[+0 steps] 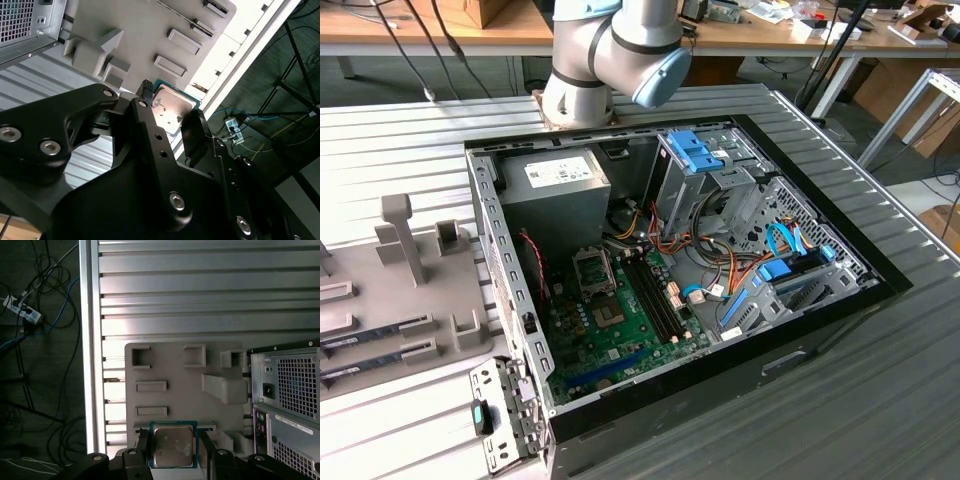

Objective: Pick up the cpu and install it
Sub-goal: 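Pick up the cpu and move it towards the insertion slot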

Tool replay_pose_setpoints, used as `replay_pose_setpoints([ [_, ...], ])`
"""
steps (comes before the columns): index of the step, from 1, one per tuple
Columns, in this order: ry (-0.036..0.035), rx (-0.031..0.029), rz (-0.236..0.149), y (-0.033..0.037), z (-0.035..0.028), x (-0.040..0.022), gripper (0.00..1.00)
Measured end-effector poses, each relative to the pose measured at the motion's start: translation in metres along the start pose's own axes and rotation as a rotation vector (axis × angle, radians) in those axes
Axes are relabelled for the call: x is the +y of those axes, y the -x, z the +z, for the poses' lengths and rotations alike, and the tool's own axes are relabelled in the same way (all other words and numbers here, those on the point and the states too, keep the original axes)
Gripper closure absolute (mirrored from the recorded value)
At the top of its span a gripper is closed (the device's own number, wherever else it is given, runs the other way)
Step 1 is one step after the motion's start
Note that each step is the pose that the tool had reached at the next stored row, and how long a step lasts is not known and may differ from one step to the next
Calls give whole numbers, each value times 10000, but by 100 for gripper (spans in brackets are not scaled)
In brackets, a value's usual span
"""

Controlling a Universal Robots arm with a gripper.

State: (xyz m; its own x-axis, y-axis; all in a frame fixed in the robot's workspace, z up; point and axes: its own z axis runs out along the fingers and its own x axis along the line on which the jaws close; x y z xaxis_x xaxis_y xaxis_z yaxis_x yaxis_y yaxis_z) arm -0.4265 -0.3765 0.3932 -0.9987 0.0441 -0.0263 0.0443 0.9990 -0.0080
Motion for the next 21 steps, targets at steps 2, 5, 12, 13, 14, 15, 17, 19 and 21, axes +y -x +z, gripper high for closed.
replay_pose_setpoints([
  [2,0,0,-1,22,1,1,53],
  [5,1,-1,-1,46,2,2,53],
  [12,0,0,0,119,3,5,53],
  [13,0,-1,0,132,4,6,53],
  [14,0,0,-1,141,4,6,53],
  [15,1,-1,0,148,4,7,53],
  [17,0,0,0,172,5,8,53],
  [19,0,-1,0,189,5,8,53],
  [21,0,0,0,207,5,9,53],
])
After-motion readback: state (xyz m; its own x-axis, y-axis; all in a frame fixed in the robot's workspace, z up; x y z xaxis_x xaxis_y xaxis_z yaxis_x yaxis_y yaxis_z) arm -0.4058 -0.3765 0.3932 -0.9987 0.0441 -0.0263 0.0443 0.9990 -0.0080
